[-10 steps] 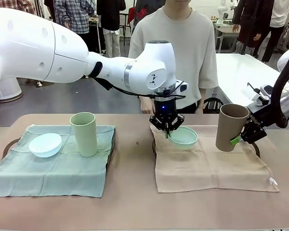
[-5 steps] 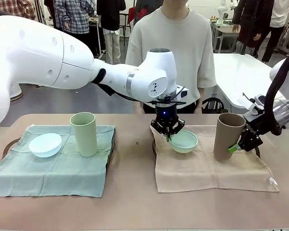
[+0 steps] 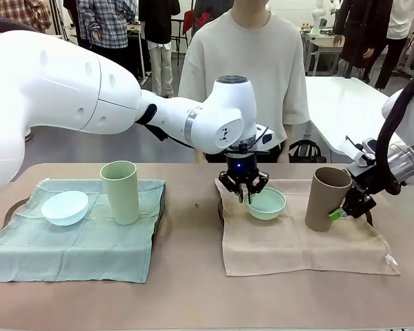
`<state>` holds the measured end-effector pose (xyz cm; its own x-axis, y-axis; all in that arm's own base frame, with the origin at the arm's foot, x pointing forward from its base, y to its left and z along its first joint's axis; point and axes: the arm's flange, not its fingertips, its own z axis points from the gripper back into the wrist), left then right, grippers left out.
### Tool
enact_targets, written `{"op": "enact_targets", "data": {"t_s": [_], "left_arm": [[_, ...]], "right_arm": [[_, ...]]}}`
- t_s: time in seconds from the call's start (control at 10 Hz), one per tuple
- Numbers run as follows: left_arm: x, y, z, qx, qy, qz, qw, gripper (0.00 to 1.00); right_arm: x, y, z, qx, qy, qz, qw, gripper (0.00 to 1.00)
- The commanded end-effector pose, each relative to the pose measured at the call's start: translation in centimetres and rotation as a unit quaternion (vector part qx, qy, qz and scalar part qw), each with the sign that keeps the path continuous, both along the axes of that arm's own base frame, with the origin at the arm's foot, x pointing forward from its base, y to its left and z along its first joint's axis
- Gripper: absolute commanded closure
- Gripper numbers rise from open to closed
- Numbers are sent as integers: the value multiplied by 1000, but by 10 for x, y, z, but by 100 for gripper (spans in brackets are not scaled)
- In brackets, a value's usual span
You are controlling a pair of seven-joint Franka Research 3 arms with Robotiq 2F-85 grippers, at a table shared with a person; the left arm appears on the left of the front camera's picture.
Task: Set up a tray with a mat and arrange the tableware.
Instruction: Place the Picnic Bowl and Reusable plastic cup back onto the Handle tray in front of the human's position.
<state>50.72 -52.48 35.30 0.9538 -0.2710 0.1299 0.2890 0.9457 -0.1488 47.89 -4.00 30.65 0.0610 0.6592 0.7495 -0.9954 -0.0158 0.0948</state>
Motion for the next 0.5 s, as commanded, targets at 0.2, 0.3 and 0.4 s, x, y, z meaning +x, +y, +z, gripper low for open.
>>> {"op": "enact_targets", "data": {"t_s": [0.2,0.3,0.4], "left_arm": [[-12,12,21,4,-16,-5,1000,53],[-15,18,26,0,-18,-7,1000,0],[-20,20,30,-9,-22,-9,1000,33]], "right_arm": [[-8,-8,24,-94,11,-33,995,0],[-9,-15,30,-106,25,-41,993,0],[-11,-21,36,-100,34,-54,993,0]]}}
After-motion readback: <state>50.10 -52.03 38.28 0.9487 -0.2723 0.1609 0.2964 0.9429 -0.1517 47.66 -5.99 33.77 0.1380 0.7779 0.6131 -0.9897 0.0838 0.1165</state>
